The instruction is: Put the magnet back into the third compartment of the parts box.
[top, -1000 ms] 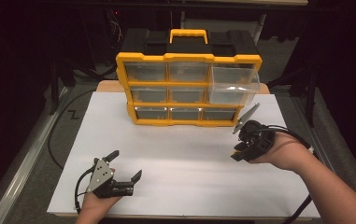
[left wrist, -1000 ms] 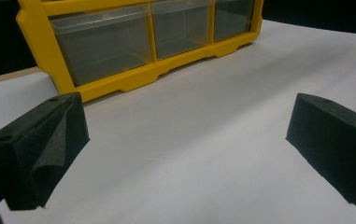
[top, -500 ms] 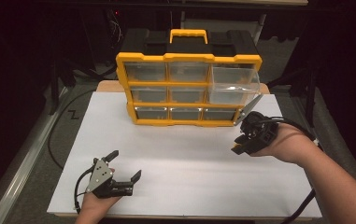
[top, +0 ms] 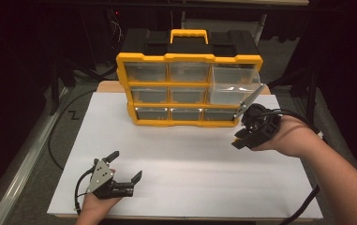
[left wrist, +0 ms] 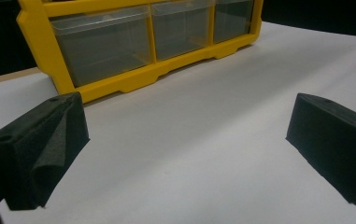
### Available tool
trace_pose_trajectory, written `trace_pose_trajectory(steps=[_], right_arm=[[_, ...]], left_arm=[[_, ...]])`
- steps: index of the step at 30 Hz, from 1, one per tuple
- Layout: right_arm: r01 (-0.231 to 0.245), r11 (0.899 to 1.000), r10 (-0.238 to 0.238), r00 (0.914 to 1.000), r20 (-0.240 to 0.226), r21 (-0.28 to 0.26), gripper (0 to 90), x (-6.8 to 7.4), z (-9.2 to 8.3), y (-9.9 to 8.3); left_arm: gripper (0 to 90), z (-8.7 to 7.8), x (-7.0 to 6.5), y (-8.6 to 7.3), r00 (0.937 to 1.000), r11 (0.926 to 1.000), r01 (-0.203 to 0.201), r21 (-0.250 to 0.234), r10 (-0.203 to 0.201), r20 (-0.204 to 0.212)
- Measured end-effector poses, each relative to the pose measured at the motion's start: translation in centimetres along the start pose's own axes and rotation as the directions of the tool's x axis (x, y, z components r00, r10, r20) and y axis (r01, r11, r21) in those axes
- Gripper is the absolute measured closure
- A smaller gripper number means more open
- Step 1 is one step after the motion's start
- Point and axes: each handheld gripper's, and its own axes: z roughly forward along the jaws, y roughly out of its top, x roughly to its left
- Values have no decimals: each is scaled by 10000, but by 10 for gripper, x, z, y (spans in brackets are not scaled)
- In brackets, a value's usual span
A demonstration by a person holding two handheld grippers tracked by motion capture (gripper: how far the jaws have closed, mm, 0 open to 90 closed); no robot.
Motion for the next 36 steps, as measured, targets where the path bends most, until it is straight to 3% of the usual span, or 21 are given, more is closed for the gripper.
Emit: trace_pose_trajectory(steps=[36], right_arm=[[117, 9999, -117, 9998, 150, -39, 651, -9, -47, 32]], left_arm=[[2, -2, 1, 0, 10000, 10000, 13, -32, -13, 38]])
